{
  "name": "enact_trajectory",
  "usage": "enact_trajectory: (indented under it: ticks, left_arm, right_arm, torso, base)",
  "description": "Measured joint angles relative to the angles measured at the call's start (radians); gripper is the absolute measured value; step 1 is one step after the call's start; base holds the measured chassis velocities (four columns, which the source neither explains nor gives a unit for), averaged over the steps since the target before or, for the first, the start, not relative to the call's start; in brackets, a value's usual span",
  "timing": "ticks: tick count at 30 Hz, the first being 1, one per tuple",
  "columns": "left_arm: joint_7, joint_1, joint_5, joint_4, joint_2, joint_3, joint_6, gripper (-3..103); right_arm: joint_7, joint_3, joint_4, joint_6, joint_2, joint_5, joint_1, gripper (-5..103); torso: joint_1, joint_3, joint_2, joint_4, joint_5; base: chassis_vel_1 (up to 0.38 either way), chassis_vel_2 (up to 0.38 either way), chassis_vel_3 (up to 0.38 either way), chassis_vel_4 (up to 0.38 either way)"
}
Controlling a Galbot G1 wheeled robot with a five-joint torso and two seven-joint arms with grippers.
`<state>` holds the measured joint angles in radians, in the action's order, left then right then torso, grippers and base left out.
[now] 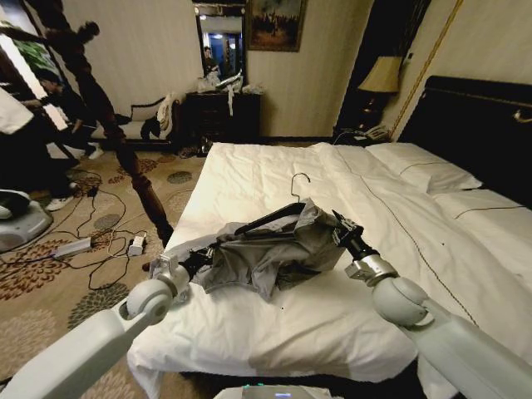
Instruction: Pick up the clothes from the bed and hang them on the clothes hanger.
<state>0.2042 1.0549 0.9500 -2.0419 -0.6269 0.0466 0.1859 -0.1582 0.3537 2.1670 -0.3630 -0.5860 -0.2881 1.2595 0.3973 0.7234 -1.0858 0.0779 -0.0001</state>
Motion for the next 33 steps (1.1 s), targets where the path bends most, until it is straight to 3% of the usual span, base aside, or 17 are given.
enact_trajectory:
  ticks: [4, 7, 10, 12, 13, 16, 22, 23, 25, 26, 30, 32, 33]
  left_arm:
    - [0.001, 0.000, 0.002, -0.004, 0.006, 0.004, 0.000, 20]
    - [0.001, -0.007, 0.010, -0.004, 0.012, 0.006, 0.000, 39]
    - [-0.002, -0.012, 0.013, 0.006, 0.010, 0.002, -0.003, 30]
    - [-0.002, -0.011, 0.015, 0.007, 0.008, 0.001, -0.002, 30]
    - [-0.002, -0.004, 0.019, 0.007, 0.003, -0.004, 0.003, 19]
    - [-0.002, 0.018, 0.024, -0.001, -0.007, -0.016, 0.011, 11]
    - [-0.001, 0.070, 0.011, 0.000, -0.041, -0.057, 0.018, 36]
    - [-0.001, 0.076, 0.007, 0.004, -0.046, -0.059, 0.018, 36]
    - [-0.003, 0.085, -0.002, 0.015, -0.058, -0.061, 0.018, 46]
    - [-0.003, 0.085, -0.002, 0.015, -0.058, -0.061, 0.018, 46]
    - [-0.010, 0.061, -0.004, 0.048, -0.086, -0.068, 0.018, 68]
    - [-0.010, 0.052, 0.003, 0.055, -0.094, -0.073, 0.018, 68]
    - [-0.010, 0.044, 0.010, 0.061, -0.103, -0.077, 0.019, 76]
  right_arm:
    - [-0.002, 0.002, 0.000, 0.000, 0.004, 0.000, 0.003, 18]
    - [-0.002, -0.005, -0.001, 0.001, 0.002, 0.000, -0.002, 18]
    - [-0.002, -0.009, -0.001, 0.001, -0.001, 0.000, -0.004, 18]
    - [-0.002, -0.009, -0.001, 0.001, -0.001, 0.000, -0.004, 18]
    - [-0.002, -0.008, -0.001, 0.001, -0.001, 0.000, -0.003, 18]
    - [-0.002, -0.007, -0.002, 0.001, 0.000, 0.000, -0.001, 18]
    - [-0.003, -0.006, -0.003, -0.001, -0.001, -0.001, 0.008, 18]
    - [-0.004, -0.006, -0.003, -0.001, 0.000, -0.001, 0.009, 18]
    - [-0.004, -0.006, -0.004, -0.002, 0.000, -0.001, 0.010, 18]
    - [-0.004, -0.006, -0.004, -0.002, 0.000, -0.001, 0.010, 18]
    - [-0.004, -0.009, -0.004, -0.005, 0.000, -0.002, 0.009, 18]
    - [-0.004, -0.010, -0.003, -0.007, 0.001, -0.001, 0.008, 18]
    - [-0.004, -0.011, -0.002, -0.008, 0.002, -0.001, 0.007, 18]
  torso:
    - [0.000, 0.000, 0.000, 0.0000, 0.0002]
    - [0.000, 0.000, 0.000, -0.0001, 0.0002]
    - [0.000, 0.000, 0.000, 0.0001, 0.0004]
    - [0.000, 0.000, 0.000, 0.0001, 0.0003]
    - [0.000, 0.000, 0.000, 0.0001, 0.0002]
    - [0.000, 0.000, 0.000, 0.0000, 0.0001]
    - [0.000, 0.000, 0.000, 0.0000, 0.0002]
    - [0.000, 0.000, 0.000, 0.0000, 0.0002]
    - [0.000, 0.000, 0.000, -0.0001, 0.0002]
    - [0.000, 0.000, 0.000, -0.0001, 0.0002]
    - [0.000, 0.000, 0.000, 0.0000, 0.0004]
    - [0.000, 0.000, 0.000, 0.0001, 0.0002]
    - [0.000, 0.000, 0.000, 0.0000, 0.0002]
  base:
    - [0.000, 0.000, 0.000, 0.000]
    - [0.000, 0.000, 0.000, 0.000]
    - [0.000, 0.000, 0.000, 0.000]
    - [0.000, 0.000, 0.000, 0.000]
    - [0.000, 0.000, 0.000, 0.000]
    - [0.000, 0.000, 0.000, 0.000]
    - [0.000, 0.000, 0.000, 0.000]
    - [0.000, 0.000, 0.000, 0.000]
    - [0.000, 0.000, 0.000, 0.000]
    - [0.000, 0.000, 0.000, 0.000]
    - [0.000, 0.000, 0.000, 0.000]
    - [0.000, 0.000, 0.000, 0.000]
    - [0.000, 0.000, 0.000, 0.000]
